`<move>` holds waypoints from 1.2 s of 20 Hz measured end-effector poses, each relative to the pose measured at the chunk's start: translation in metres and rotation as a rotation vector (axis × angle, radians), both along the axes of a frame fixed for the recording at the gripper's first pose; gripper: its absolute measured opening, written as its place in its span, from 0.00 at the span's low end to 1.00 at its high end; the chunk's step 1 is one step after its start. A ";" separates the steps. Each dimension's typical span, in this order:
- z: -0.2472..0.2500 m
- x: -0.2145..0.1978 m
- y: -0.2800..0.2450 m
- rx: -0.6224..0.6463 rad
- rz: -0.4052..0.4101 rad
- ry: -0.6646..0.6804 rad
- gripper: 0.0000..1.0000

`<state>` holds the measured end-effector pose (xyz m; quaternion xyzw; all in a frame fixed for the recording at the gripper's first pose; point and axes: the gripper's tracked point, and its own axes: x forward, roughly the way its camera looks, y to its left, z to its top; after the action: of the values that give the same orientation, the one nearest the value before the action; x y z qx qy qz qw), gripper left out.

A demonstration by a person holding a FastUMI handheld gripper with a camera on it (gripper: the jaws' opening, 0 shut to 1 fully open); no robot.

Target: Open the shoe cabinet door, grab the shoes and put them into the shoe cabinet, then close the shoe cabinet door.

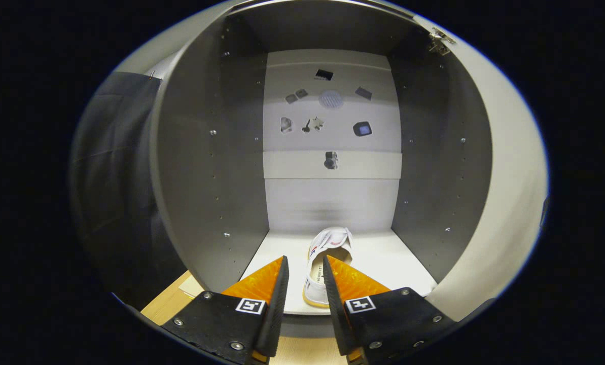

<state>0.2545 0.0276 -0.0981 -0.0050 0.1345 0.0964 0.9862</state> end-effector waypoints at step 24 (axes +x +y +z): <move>0.106 -0.268 -0.128 0.040 -0.194 -0.156 0.46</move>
<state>-0.0138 -0.1009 0.0083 0.0202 0.0552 0.0027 0.9983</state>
